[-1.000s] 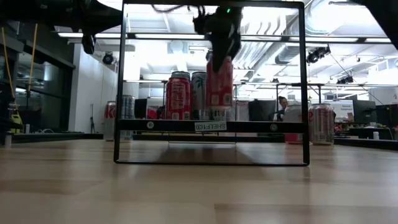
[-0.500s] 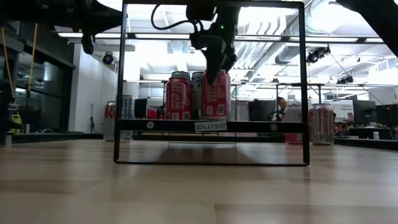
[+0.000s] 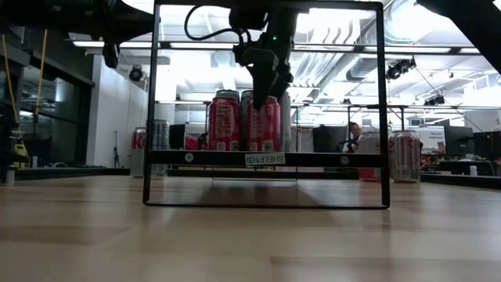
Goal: Place canned beverage on shelf
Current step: Put the top red-white soda can on the shelf aligned with the other red-white soda can
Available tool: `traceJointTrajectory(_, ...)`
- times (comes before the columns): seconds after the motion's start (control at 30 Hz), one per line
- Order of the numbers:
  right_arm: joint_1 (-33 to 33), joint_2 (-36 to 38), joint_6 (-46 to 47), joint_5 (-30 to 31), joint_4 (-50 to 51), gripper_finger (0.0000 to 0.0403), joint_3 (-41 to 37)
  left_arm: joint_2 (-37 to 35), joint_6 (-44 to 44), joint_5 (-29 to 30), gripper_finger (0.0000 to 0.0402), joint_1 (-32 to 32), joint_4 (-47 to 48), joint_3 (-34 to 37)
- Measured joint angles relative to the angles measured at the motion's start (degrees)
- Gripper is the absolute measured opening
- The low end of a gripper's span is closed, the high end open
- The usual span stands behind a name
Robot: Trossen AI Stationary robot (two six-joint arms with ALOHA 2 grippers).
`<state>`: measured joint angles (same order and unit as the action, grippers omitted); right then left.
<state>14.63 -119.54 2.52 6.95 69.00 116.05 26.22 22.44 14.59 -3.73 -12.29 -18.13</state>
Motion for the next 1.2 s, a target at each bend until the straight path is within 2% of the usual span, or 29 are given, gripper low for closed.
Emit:
traceJointTrajectory(0.3, 0.0, 0.0, -2.4, -0.1, 3.1, 0.0340, 2.9, 0.0, 0.0, 0.0, 0.0001, 0.0, 0.2, 0.0)
traceJointTrajectory(0.5, -0.3, 0.2, -5.1, -1.3, 11.8, 0.0341, 9.0, 0.0, 0.0, 0.0, 0.0001, 0.0, 0.4, 0.0)
traceJointTrajectory(0.63, -1.6, 2.2, -5.1, -1.3, 16.5, 0.0332, 7.6, 0.0, 0.0, 0.0, 0.0000, 0.0, 0.4, 0.0)
traceJointTrajectory(0.77, -3.2, 8.7, -3.1, 1.7, 12.2, 0.0292, -2.6, 0.0, 0.0, 0.0, 0.0001, 0.0, 0.4, 0.0)
traceJointTrajectory(0.9, -4.6, 19.7, 5.3, 1.2, -1.0, 0.0220, -20.8, 0.0, 0.0, 0.0, 0.0000, 0.0, 0.5, 0.0)
traceJointTrajectory(1.03, -7.3, 30.4, 21.5, 0.0, -19.7, 0.0114, -40.9, 0.0, -0.1, 0.8, 0.0000, 0.0, 0.5, 0.0)
traceJointTrajectory(1.13, -9.4, 34.8, 33.5, -0.2, -39.6, 0.0027, -53.1, 0.0, -0.1, 1.8, 0.0000, 0.0, 0.5, 0.0)
traceJointTrajectory(1.2, -10.1, 35.0, 40.0, 0.8, -52.8, 0.0013, -58.9, 0.0, -0.1, 2.5, 0.0000, 0.0, 0.5, 0.0)
